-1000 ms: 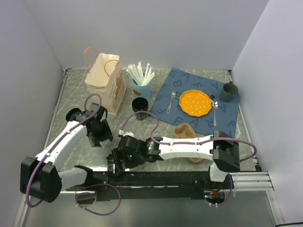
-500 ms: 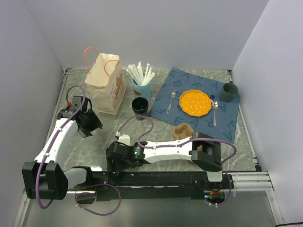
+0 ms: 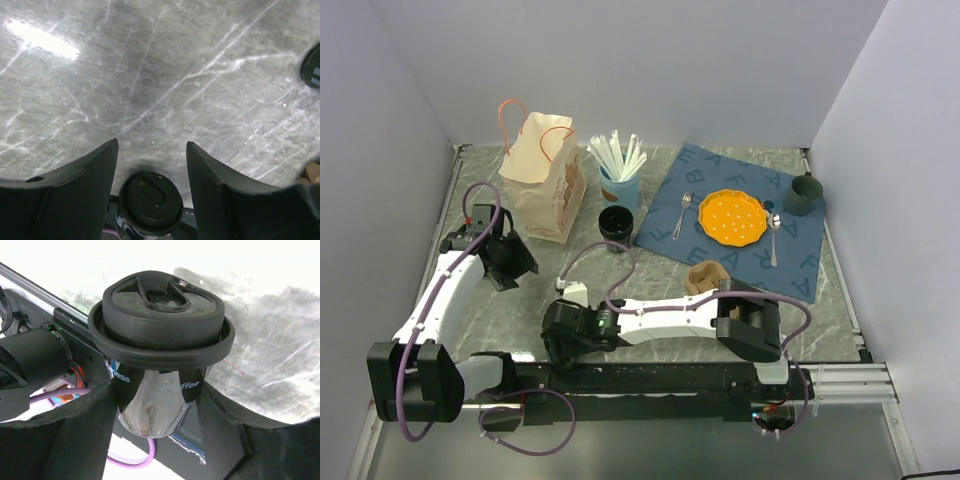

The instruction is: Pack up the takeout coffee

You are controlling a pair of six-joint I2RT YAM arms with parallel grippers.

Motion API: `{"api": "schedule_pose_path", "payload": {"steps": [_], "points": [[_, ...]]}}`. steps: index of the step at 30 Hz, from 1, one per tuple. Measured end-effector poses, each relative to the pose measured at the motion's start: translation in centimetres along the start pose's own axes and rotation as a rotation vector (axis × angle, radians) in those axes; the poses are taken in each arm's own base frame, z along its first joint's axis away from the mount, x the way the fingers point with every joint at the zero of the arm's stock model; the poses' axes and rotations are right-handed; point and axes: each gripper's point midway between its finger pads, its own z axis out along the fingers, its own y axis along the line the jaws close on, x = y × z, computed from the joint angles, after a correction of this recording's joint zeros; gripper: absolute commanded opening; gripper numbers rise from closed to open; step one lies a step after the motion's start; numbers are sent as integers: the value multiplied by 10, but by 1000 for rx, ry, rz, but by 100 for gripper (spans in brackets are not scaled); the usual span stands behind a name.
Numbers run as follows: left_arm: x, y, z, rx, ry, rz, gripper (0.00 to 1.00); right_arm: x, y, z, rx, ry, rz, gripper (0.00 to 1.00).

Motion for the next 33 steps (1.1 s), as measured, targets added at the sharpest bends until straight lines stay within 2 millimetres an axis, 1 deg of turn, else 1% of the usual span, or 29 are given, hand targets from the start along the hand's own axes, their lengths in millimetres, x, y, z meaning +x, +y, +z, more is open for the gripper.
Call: {"api": "schedule_pose_path", "payload": {"steps": [5, 7, 9, 11, 14, 17, 20, 22, 25, 27, 30, 33], "points": [[8, -2, -2, 19, 36, -1, 59, -9, -2, 2, -28, -27, -109, 61], [13, -5, -4, 37, 65, -2, 59, -12, -13, -2, -39, -51, -174, 61], [18, -11, -6, 70, 90, -4, 58, -16, -24, -12, -54, -77, -234, 61], [22, -18, -10, 112, 112, -8, 58, -21, -33, -26, -80, -115, -300, 61], [28, -29, -16, 166, 148, -5, 57, -31, -40, -48, -132, -191, -395, 62], [31, -51, -31, 242, 176, 16, 58, -42, -45, -67, -171, -274, -479, 62], [37, -80, -56, 370, 200, 35, 60, -55, -48, -84, -193, -368, -573, 62], [42, -88, -73, 435, 207, 27, 60, -64, -47, -92, -205, -430, -624, 61], [52, -93, -97, 518, 222, 32, 60, -76, -48, -102, -215, -525, -704, 61], [60, -92, -109, 552, 235, 40, 60, -82, -47, -107, -214, -580, -753, 61], [69, -88, -118, 567, 256, 48, 58, -92, -44, -111, -207, -639, -806, 61], [76, -89, -125, 598, 275, 55, 56, -101, -39, -117, -207, -691, -841, 61]]}}
